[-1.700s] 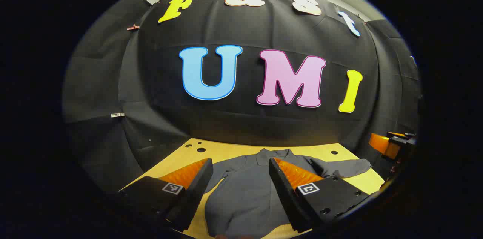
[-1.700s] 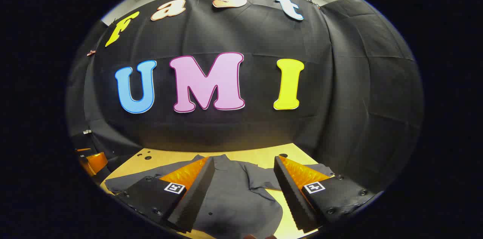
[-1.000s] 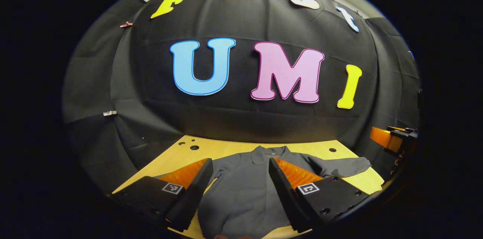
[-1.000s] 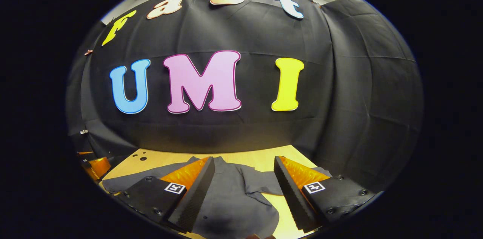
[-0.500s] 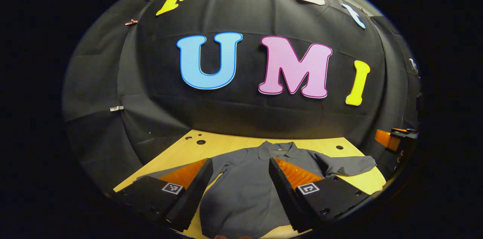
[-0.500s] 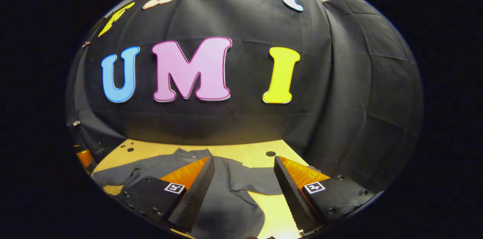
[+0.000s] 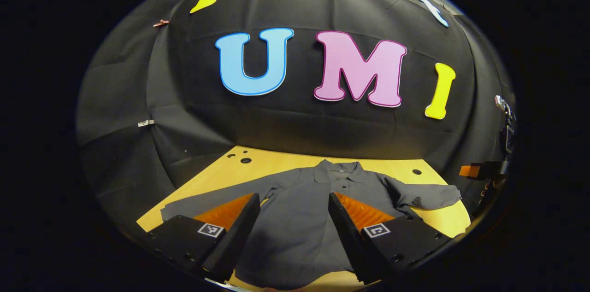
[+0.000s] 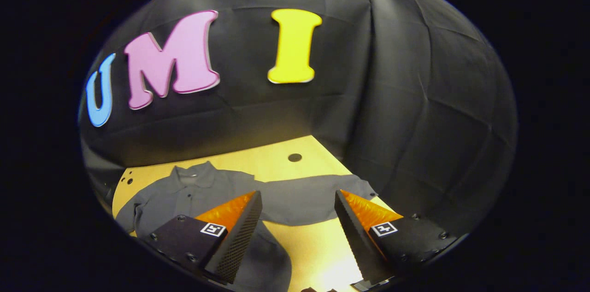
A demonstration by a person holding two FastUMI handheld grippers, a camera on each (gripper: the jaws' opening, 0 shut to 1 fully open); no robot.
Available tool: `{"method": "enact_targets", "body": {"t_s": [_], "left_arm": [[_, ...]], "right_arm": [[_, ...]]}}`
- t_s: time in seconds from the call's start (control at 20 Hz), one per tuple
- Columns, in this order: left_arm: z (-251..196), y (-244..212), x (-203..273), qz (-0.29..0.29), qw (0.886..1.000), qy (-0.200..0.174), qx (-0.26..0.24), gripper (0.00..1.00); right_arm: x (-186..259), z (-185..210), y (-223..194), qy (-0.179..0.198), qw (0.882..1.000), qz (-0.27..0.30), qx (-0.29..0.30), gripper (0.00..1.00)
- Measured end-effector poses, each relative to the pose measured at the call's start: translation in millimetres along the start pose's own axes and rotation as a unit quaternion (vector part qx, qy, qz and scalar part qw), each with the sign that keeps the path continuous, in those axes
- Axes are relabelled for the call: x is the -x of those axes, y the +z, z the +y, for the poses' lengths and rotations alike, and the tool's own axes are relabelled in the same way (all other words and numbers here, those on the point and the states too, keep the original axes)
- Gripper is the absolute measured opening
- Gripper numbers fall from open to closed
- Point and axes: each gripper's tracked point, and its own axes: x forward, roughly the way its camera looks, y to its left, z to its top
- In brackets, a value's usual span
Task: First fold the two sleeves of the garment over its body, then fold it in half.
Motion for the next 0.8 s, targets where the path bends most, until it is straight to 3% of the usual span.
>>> {"method": "enact_targets", "body": {"t_s": [0.35,0.8], "left_arm": [[-15.8,-8.7,-5.0,0.007,1.000,0.011,-0.001,0.94],[-3.3,-10.4,-10.7,0.034,0.999,0.038,-0.012,0.94]], "right_arm": [[-65.9,-59.6,-29.2,-0.054,0.997,0.052,-0.020,0.99],[-147.0,-110.6,-63.9,-0.095,0.989,0.112,-0.027,0.99]]}}
